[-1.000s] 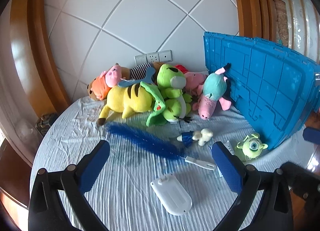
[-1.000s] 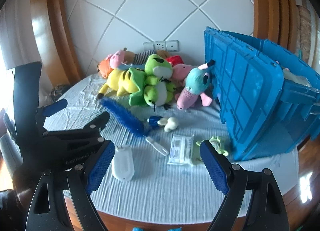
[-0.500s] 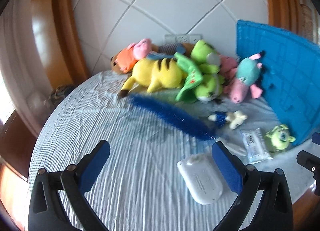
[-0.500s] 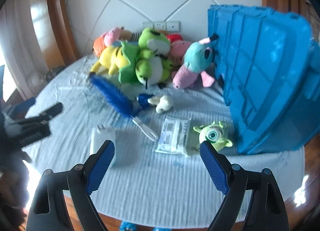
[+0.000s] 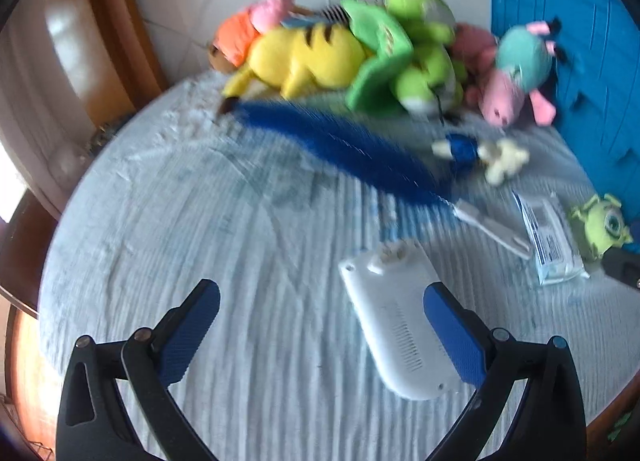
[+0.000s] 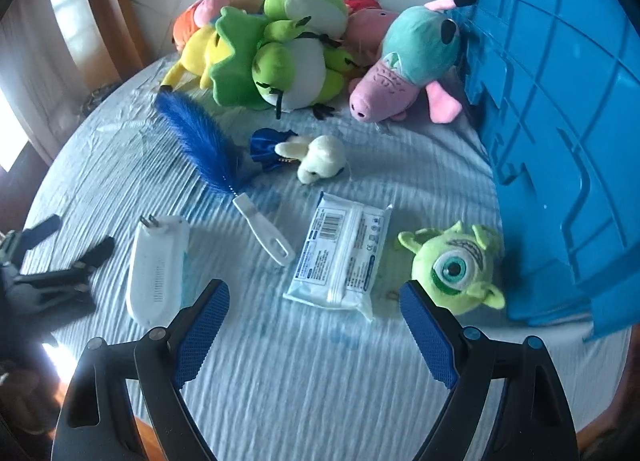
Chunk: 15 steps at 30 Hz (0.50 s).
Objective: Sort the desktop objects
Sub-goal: 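Reach left tool to the white plug-in device while right tool grasps the clear wipes packet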
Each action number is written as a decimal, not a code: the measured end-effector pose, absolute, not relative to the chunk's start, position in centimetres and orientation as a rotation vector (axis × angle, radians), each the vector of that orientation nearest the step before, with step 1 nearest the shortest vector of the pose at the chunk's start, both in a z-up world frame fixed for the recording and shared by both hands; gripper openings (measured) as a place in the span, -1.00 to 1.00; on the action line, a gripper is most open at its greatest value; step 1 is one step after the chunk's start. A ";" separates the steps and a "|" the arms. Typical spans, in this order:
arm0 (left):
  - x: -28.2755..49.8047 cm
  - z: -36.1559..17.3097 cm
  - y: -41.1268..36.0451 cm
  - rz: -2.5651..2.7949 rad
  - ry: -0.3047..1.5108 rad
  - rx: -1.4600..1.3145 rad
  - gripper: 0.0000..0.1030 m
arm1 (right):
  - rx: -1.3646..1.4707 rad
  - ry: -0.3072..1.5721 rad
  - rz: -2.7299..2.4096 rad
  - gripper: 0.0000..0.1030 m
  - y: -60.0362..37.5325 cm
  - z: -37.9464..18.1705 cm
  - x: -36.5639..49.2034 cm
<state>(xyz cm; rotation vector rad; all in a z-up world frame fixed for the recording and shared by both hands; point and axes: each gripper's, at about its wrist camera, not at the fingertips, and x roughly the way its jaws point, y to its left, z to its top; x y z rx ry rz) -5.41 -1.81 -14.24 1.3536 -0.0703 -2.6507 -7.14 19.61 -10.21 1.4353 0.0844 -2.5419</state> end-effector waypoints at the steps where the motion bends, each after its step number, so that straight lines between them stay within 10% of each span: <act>1: -5.7 -14.5 -1.5 -2.652 -0.066 1.365 1.00 | 1.435 0.083 -2.542 0.70 19.7 -10.1 -7.2; 15: -8.1 -18.7 0.8 -2.553 0.005 1.524 1.00 | 1.438 0.062 -2.542 0.70 20.8 -10.6 -8.8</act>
